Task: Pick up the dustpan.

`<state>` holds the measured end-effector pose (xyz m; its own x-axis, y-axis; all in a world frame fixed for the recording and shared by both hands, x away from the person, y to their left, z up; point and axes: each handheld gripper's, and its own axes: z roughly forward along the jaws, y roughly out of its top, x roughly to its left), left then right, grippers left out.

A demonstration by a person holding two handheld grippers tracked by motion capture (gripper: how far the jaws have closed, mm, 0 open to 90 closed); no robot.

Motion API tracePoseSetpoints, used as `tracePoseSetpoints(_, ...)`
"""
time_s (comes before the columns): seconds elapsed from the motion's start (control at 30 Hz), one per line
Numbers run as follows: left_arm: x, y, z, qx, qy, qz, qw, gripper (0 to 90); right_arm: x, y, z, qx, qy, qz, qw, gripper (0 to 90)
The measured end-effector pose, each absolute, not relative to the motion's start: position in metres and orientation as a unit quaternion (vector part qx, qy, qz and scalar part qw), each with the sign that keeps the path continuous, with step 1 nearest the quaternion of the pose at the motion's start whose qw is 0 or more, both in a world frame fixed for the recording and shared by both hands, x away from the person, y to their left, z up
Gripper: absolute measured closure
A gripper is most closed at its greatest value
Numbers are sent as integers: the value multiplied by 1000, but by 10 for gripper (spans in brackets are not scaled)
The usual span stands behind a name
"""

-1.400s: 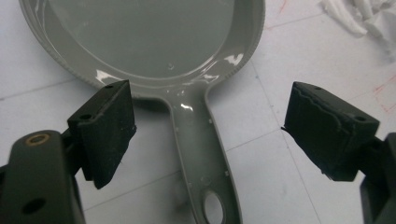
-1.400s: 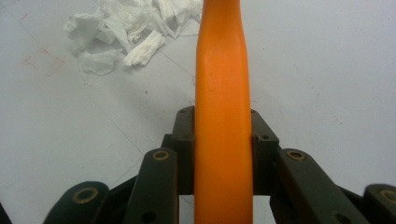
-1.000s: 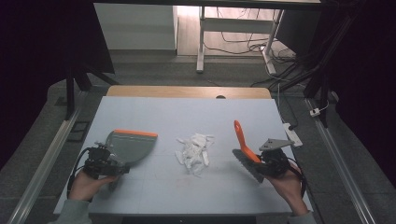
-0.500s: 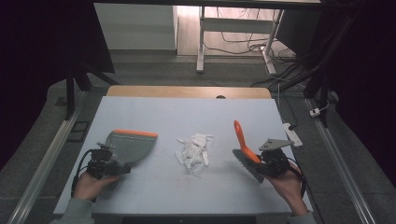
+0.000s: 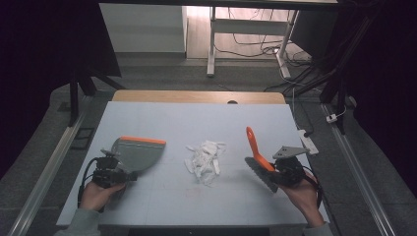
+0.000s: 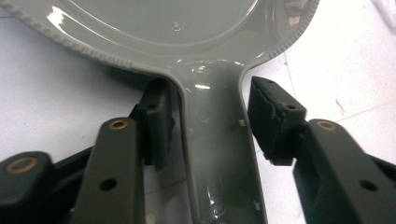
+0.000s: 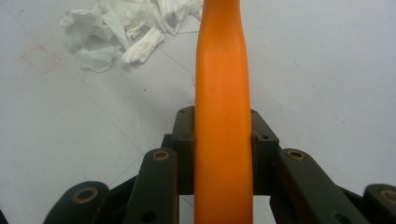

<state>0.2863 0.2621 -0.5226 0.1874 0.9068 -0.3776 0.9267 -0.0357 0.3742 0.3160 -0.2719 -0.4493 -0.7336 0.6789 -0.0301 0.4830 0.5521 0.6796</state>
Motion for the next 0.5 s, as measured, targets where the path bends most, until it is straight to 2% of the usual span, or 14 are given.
tracePoseSetpoints(0.2,286,262,-523,716,639,-16,281,592,316,-272,-450,335,869,334,145,701)
tracePoseSetpoints(0.5,286,264,-523,713,642,-15,282,610,316,-271,-450,335,869,334,145,701)
